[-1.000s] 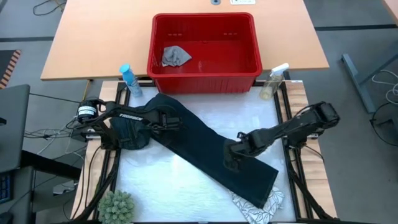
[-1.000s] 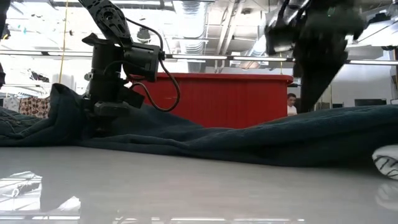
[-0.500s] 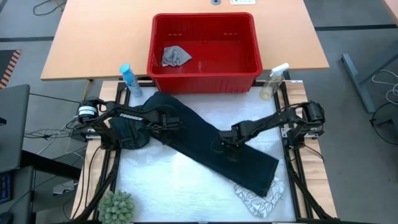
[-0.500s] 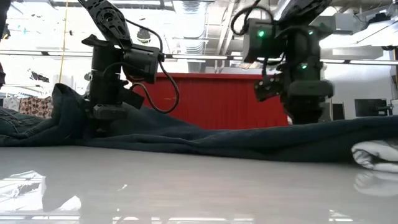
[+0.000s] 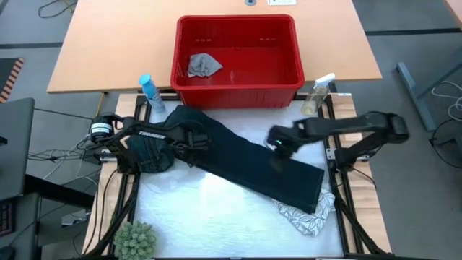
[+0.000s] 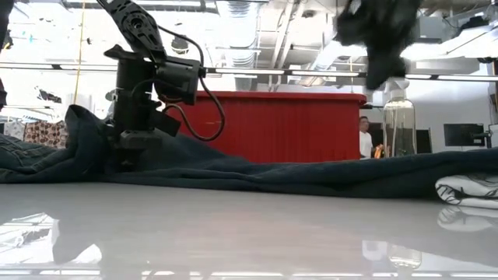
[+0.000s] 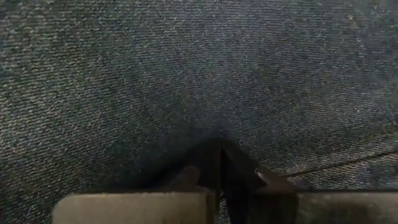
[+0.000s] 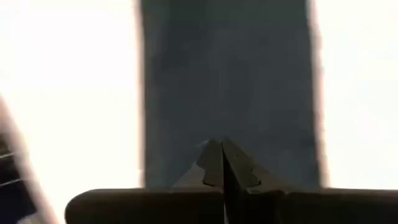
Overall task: Fold laundry
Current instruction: Fold the dark blue pants
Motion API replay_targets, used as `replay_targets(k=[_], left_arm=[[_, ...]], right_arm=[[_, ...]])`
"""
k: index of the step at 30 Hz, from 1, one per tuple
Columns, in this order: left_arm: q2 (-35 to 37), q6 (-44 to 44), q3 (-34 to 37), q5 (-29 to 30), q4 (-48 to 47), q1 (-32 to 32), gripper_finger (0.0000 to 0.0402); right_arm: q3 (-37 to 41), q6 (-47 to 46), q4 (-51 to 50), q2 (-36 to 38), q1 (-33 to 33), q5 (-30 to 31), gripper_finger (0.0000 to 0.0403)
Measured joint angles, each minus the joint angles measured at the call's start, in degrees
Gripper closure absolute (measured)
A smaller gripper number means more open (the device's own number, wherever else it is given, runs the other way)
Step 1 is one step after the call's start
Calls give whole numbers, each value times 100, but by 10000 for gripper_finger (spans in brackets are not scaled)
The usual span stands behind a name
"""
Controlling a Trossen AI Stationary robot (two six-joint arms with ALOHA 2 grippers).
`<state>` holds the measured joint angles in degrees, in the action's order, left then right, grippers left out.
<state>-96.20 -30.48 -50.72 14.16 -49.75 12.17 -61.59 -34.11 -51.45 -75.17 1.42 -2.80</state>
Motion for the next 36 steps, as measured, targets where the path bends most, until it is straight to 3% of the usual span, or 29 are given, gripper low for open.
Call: replay_targets(k=[4, 9, 15, 22, 36], left_arm=[[6, 157, -4, -186, 165, 167, 401], [8, 391, -7, -355, 264, 352, 401], [8, 654, -7, -374, 323, 541, 401], [6, 745, -7, -463, 440, 641, 402], [4, 883, -2, -458, 569, 642, 402]], right_arm=[[11, -1324, -166, 329, 1417, -37, 389], [7, -3018, 204, 137, 3224, 199, 389], [13, -4730, 379, -495, 4443, 252, 389], [13, -5360, 480, -1282, 4885, 174, 389], [11, -5832, 88, -2262, 4826, -164, 389]])
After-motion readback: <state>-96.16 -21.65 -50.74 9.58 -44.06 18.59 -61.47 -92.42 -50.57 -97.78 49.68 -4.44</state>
